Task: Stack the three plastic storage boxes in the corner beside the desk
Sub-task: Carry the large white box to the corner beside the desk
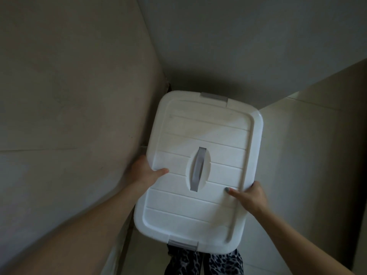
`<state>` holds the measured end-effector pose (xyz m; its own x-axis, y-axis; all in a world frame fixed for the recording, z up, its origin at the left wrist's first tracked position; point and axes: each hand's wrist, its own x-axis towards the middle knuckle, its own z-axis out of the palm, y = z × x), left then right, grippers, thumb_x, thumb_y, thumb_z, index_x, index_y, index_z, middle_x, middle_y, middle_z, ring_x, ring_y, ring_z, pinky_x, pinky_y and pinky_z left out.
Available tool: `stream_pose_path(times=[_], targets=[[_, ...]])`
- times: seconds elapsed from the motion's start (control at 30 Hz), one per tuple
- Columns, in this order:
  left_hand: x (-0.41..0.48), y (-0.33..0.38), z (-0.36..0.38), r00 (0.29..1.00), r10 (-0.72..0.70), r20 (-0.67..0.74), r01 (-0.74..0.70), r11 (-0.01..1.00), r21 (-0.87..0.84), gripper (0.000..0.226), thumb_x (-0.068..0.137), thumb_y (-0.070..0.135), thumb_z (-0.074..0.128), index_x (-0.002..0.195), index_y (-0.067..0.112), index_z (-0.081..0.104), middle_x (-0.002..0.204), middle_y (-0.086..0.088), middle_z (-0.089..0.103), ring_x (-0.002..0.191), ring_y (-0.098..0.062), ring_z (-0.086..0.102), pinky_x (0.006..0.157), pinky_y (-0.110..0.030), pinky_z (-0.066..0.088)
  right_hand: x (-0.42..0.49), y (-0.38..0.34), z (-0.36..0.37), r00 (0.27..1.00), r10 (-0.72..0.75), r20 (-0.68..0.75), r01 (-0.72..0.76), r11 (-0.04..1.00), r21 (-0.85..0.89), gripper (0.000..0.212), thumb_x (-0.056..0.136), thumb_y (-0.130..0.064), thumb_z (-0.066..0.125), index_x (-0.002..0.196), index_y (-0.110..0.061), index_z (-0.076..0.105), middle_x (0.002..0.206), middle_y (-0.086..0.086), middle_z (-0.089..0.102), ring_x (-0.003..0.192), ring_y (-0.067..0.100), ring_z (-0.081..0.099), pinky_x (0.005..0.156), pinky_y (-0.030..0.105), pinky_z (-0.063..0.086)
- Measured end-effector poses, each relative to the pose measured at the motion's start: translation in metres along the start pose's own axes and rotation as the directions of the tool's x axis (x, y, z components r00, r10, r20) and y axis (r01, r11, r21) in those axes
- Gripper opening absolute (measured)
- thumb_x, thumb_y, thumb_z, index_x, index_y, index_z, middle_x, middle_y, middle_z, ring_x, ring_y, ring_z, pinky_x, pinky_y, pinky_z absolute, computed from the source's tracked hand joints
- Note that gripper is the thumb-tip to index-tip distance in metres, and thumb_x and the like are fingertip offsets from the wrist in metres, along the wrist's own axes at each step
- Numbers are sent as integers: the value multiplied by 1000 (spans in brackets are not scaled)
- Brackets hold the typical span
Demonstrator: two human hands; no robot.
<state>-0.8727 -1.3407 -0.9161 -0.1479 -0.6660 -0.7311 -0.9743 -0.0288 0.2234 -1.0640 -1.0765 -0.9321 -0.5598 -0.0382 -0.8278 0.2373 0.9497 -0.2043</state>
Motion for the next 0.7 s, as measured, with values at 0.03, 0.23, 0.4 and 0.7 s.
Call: stream_pose_path(times=[0.03, 0.23, 0.4, 0.7], targets=[[-1, 2, -1, 1000, 5, 17, -5, 1000, 12, 81, 61, 48, 90, 123, 8, 58, 125, -11, 66, 113, -31, 64, 89, -35, 52, 0, -1, -2, 1000, 10, 17, -10, 1000, -30, 65, 63, -45, 87, 107, -10, 55, 99, 8, 65, 81, 25, 62, 57, 29, 42], [-31, 15, -26, 995, 41, 91, -34, 997, -73, 67, 75, 24, 85, 133, 9, 56, 131, -12, 65, 120, -30, 62, 100, -37, 49, -18, -13, -25, 989, 42, 138, -44, 999, 8, 53, 71, -21, 85, 113, 1, 61, 109, 18, 68, 91, 32, 66, 72, 34, 52], [-78, 30, -63, 974, 68, 216, -40, 990, -133, 74, 82, 24, 80, 146, 8, 46, 144, -11, 56, 129, -29, 55, 108, -42, 44, -68, -33, -61, 986, -6, 168, -4, 998, 58, 83, 74, -13, 83, 143, 0, 40, 142, 21, 51, 122, 36, 56, 99, 44, 48], [-177, 95, -165, 938, 270, 217, -220, 948, -231, 85, 80, 31, 81, 152, 15, 39, 150, -5, 49, 134, -23, 51, 113, -40, 40, -183, -98, -142, 978, -169, 120, 143, 969, 202, 82, 72, -5, 83, 143, -1, 42, 142, 23, 50, 128, 36, 51, 102, 45, 45]])
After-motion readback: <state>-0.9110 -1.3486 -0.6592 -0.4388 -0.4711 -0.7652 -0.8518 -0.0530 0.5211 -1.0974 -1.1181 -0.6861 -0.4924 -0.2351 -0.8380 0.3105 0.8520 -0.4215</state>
